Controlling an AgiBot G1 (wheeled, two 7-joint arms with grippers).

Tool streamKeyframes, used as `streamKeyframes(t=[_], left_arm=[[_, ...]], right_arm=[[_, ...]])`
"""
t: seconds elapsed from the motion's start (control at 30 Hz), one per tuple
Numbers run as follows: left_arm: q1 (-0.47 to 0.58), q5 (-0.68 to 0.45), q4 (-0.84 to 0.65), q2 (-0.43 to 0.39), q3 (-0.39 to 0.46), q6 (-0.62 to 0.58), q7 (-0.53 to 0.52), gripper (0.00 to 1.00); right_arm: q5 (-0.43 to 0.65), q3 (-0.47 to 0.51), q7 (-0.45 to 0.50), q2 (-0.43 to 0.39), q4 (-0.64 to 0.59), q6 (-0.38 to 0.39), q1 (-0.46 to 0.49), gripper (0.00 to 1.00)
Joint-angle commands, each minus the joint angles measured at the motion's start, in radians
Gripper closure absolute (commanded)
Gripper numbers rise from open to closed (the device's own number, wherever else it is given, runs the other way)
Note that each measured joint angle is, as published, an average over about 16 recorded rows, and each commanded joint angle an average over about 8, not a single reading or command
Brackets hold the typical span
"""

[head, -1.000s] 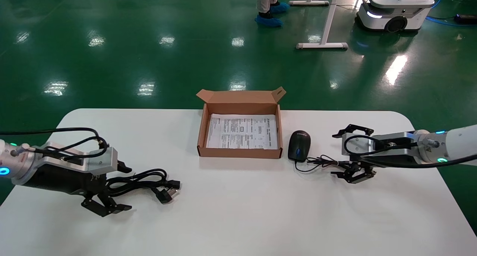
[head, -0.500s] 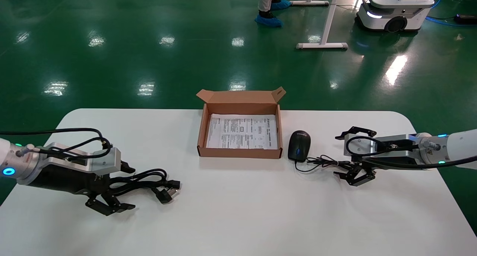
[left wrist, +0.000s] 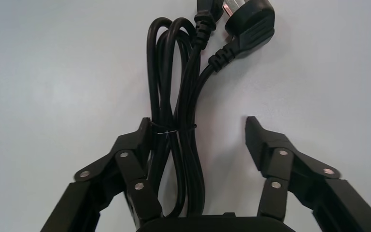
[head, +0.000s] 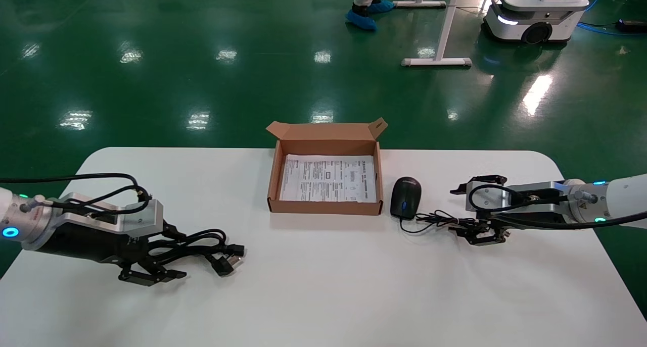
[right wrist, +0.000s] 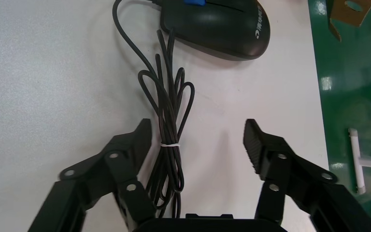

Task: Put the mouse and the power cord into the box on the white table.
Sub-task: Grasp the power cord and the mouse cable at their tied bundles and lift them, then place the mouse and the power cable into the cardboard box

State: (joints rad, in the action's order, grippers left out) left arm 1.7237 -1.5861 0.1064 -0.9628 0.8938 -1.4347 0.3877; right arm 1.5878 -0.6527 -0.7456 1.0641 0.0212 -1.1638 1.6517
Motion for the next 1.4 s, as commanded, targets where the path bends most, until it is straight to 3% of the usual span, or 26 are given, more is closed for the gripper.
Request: streamKeyframes(t=[0.03, 0.9, 1.2, 1.4], left_arm=[[0.000, 0.000, 0.001, 0.001, 0.000, 0.000, -0.001, 1.00], [0.000, 0.024, -0.010, 0.014, -0.016, -0.010, -0.016, 1.00], [0.109, 0.175, -0.067, 0.112, -0.121, -0.046, -0.127, 1.00], [0.233, 0.252, -0.046, 0.132, -0.176, -0.031, -0.209, 1.00]], right_arm=[[0.000, 0.000, 0.000, 0.000, 0.001, -0.001, 0.000, 1.00], [-0.005, 0.004, 0.002, -0.010, 0.009, -0.003, 0.015, 1.00], [-0.059, 0.043, 0.068, -0.047, 0.047, -0.018, 0.173, 1.00], [-0.103, 0.074, 0.092, -0.010, 0.090, -0.011, 0.259, 1.00]])
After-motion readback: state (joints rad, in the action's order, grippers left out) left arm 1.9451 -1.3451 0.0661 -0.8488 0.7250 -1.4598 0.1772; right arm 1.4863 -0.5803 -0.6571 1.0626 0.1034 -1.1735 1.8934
